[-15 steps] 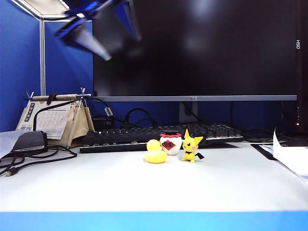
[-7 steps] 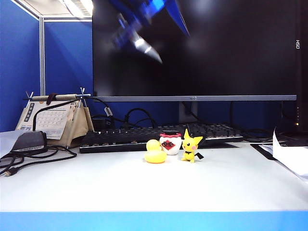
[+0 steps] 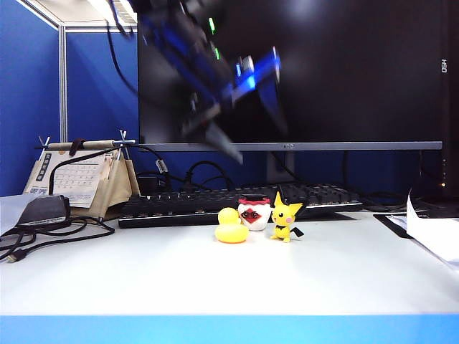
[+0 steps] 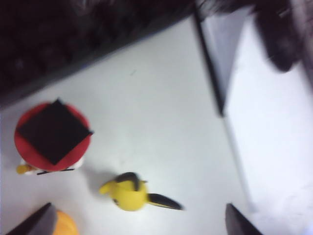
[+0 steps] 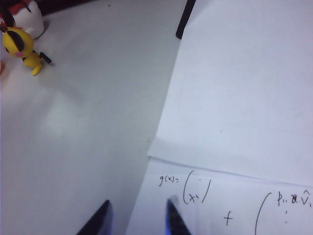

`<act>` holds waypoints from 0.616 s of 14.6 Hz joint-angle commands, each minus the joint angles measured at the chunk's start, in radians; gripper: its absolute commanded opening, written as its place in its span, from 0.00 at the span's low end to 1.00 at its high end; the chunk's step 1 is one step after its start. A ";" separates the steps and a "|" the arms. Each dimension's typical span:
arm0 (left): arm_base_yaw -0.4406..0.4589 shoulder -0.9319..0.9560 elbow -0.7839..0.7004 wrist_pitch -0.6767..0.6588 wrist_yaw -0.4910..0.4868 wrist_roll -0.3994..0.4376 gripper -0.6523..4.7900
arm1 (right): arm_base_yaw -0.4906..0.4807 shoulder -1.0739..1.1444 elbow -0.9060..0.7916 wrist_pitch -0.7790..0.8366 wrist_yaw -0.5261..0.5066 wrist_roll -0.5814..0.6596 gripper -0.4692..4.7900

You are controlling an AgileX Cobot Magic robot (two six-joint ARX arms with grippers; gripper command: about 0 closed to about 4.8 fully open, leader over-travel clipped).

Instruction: Pick up the doll with a different color than the other dolls and place it near you.

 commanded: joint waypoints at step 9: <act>0.040 0.085 0.070 0.029 -0.108 0.119 1.00 | 0.000 -0.002 -0.003 0.018 0.000 0.004 0.36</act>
